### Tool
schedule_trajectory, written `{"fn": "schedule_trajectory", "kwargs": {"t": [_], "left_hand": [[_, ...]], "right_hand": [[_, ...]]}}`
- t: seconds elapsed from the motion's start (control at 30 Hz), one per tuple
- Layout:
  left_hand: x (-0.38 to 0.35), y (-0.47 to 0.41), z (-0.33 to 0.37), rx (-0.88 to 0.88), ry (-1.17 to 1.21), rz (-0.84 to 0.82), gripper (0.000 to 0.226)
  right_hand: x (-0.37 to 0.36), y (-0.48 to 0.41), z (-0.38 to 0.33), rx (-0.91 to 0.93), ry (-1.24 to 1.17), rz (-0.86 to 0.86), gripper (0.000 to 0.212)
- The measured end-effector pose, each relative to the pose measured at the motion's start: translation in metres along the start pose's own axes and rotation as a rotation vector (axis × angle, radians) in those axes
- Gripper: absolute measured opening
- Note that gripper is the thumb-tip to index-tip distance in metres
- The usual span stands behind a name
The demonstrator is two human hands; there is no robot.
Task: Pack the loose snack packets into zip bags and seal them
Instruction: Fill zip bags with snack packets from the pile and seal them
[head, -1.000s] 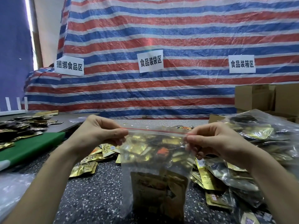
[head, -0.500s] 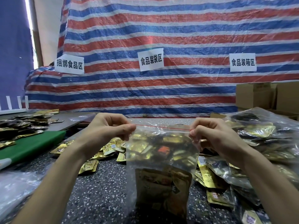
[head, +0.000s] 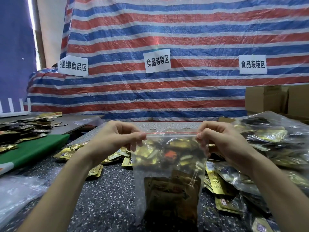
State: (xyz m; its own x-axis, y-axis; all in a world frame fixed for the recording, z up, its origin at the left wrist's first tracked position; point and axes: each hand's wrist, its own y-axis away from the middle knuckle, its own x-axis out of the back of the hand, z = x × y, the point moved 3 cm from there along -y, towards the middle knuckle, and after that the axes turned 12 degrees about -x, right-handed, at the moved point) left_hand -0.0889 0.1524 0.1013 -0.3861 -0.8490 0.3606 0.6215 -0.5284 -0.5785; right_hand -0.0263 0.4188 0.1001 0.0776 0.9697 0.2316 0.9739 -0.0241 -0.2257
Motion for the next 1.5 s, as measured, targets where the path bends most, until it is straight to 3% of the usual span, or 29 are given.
{"fn": "schedule_trajectory", "kwargs": {"t": [0.27,0.53,0.93,1.07,1.2,1.27,1.37,1.5], "left_hand": [[-0.003,-0.003,0.008,-0.093,-0.011,0.067,0.016],[-0.003,0.000,0.019,0.024,-0.115,-0.094,0.022],[-0.018,0.002,0.049,-0.103,-0.319,-0.130,0.024],[-0.009,0.000,0.047,-0.052,-0.394,-0.098,0.009],[-0.005,0.000,0.042,0.082,-0.678,-0.092,0.008],[-0.015,0.000,0.050,0.001,-0.842,-0.092,0.011],[-0.041,0.000,0.066,-0.185,-0.708,-0.085,0.024],[-0.058,-0.003,0.066,-0.256,-0.628,-0.104,0.002]], "right_hand": [[-0.002,0.003,-0.003,0.016,0.006,-0.016,0.024],[-0.004,0.003,-0.004,0.024,0.006,-0.021,0.029],[-0.004,0.003,-0.003,0.024,0.013,-0.048,0.028],[-0.004,0.008,-0.006,0.009,0.000,-0.119,0.011],[-0.010,0.010,-0.010,0.022,0.013,-0.154,0.018],[-0.019,0.010,-0.013,0.063,0.025,-0.159,0.016],[-0.032,0.011,-0.016,0.114,0.010,-0.199,0.015],[-0.038,0.010,-0.015,0.158,0.045,-0.214,0.020]]}}
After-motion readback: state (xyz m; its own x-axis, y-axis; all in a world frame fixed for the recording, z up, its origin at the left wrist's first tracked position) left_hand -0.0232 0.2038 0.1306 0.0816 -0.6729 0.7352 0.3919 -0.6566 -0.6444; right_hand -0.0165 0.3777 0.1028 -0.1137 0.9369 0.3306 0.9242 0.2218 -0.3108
